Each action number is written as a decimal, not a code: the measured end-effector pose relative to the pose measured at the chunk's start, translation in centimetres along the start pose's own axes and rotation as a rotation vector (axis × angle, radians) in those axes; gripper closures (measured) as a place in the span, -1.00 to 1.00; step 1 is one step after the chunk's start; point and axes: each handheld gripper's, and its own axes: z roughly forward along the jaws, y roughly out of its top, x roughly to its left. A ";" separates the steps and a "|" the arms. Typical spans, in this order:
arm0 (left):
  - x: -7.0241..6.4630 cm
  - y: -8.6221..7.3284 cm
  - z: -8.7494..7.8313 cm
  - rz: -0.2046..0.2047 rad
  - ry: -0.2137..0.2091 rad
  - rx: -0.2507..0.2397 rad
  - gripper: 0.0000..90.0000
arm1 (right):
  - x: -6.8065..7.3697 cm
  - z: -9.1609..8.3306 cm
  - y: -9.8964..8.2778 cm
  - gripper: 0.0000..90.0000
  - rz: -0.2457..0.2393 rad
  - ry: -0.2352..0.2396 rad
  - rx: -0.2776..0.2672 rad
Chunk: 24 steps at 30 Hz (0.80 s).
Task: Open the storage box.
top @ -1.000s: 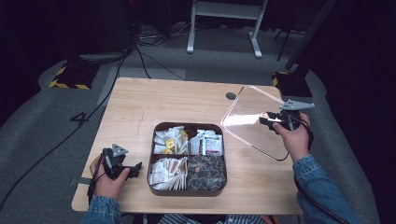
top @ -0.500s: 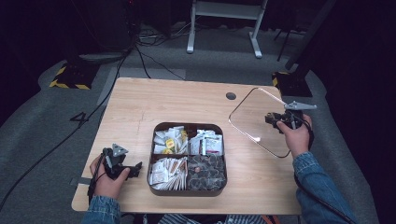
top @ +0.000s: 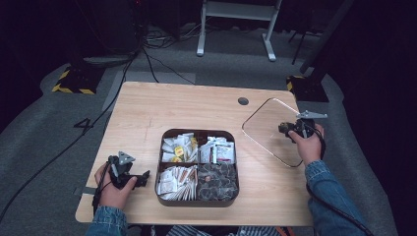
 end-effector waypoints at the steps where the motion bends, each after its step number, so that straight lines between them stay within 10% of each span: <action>1: 0.0 0.0 0.0 0.000 0.000 0.000 -0.99 | 0.0 0.2 -0.1 0.29 0.001 -0.001 0.003; 24: 0.0 0.0 0.0 0.000 0.000 0.000 -0.99 | 0.2 2.4 -2.1 0.29 -0.002 0.005 0.060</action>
